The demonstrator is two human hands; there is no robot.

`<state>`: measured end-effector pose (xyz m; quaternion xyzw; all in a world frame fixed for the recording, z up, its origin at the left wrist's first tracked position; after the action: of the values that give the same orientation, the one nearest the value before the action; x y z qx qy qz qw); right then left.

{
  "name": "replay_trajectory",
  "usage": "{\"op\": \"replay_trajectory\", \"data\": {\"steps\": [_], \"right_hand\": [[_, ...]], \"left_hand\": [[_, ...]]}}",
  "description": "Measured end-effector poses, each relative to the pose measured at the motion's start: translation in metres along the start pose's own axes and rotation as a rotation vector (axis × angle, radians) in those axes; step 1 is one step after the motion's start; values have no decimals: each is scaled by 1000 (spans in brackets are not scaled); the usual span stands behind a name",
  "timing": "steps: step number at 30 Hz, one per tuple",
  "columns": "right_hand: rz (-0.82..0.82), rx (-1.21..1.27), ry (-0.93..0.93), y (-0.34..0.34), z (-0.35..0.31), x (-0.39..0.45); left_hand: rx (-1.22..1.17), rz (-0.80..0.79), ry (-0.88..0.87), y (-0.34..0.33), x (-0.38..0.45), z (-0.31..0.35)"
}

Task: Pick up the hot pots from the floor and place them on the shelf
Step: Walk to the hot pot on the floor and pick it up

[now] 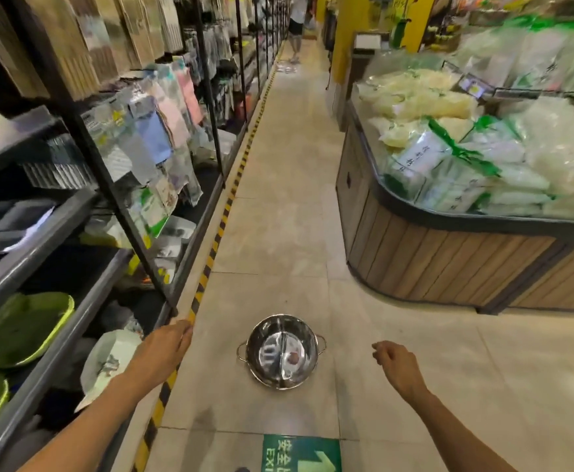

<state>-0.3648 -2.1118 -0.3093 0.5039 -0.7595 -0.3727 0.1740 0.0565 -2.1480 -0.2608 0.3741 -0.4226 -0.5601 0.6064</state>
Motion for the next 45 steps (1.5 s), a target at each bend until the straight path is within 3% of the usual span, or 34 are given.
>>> {"op": "replay_trajectory", "data": {"steps": [4, 8, 16, 21, 25, 30, 39, 45], "right_hand": [[18, 36, -89, -79, 25, 77], [39, 63, -142, -191, 78, 151], [65, 25, -144, -452, 241, 246], [142, 47, -200, -559, 325, 278], [268, 145, -211, -584, 345, 284], [224, 128, -153, -582, 339, 271], [228, 145, -83, -596, 345, 269], [240, 161, -64, -596, 348, 271]], "left_hand": [[30, -59, 46, -89, 79, -30], [-50, -59, 139, -223, 131, -75], [-143, -101, 333, -557, 165, -189], [-111, -56, 334, -684, 175, -221], [-111, 33, 390, -717, 175, -232], [-53, 112, 409, -712, 162, -230], [-167, 141, 428, -725, 160, -216], [-342, 114, 622, -733, 165, -220]]}}
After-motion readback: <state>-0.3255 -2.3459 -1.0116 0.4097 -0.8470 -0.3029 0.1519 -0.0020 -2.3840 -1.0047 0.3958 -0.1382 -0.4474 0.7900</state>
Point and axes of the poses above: each hand's wrist, its own x-axis towards the middle knuckle, its own y-axis out of the back of the hand, z = x × y, the point moved 4 cm from there along x, towards the middle knuckle, and after that the axes turned 14 degrees about z, right-handed, at the moved point
